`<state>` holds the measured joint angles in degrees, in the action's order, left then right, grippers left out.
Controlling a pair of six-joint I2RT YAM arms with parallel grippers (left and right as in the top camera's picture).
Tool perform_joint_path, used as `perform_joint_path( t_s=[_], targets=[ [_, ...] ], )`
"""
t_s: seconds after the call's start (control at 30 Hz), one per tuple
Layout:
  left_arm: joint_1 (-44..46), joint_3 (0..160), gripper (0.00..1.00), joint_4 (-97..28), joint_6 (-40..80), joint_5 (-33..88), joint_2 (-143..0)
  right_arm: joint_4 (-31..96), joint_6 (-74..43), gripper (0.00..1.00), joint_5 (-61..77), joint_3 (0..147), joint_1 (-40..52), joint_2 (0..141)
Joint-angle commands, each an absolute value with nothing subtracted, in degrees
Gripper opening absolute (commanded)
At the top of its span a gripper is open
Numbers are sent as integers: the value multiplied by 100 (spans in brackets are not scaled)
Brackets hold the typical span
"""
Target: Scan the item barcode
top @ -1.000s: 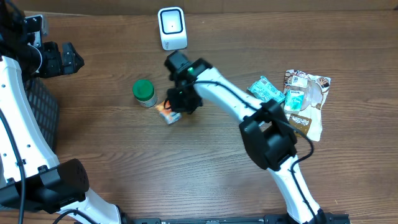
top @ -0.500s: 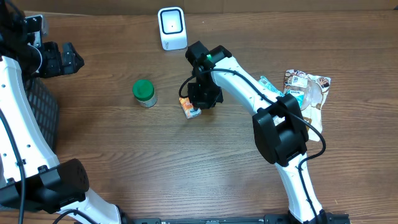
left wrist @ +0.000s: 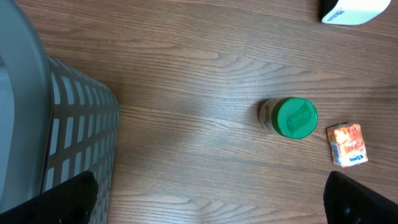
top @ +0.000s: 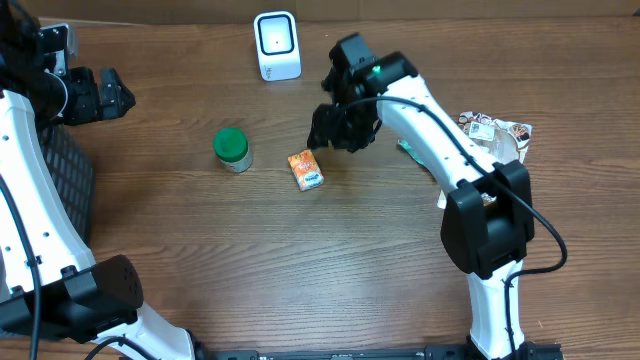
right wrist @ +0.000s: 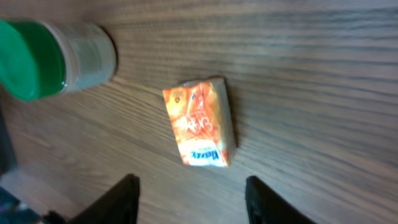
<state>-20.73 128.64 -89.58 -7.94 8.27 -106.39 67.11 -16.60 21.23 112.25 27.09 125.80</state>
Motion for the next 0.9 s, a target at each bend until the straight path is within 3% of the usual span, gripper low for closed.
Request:
perform_joint_path(
  t_s=[0.0, 0.23, 0.6, 0.73, 0.87],
  targets=[
    [-2060, 12958, 100, -8952, -902, 810, -10565, 6128, -1649, 46, 2650, 10370, 2707, 12538],
    [-2060, 12958, 99, -8952, -902, 812, -10565, 4984, -1640, 39, 3417, 9323, 2528, 12538],
    [-2060, 12958, 99, -8952, -902, 812, -10565, 4010, -1905, 33, 3461, 8589, 2536, 12540],
    [-2060, 12958, 100, -8952, -902, 810, -10565, 3616, -2102, 25, 3457, 8322, 2539, 12543],
    [-2060, 12958, 100, -8952, -902, 810, -10565, 3435, -2126, 4, 3461, 8147, 2536, 12543]
  ],
)
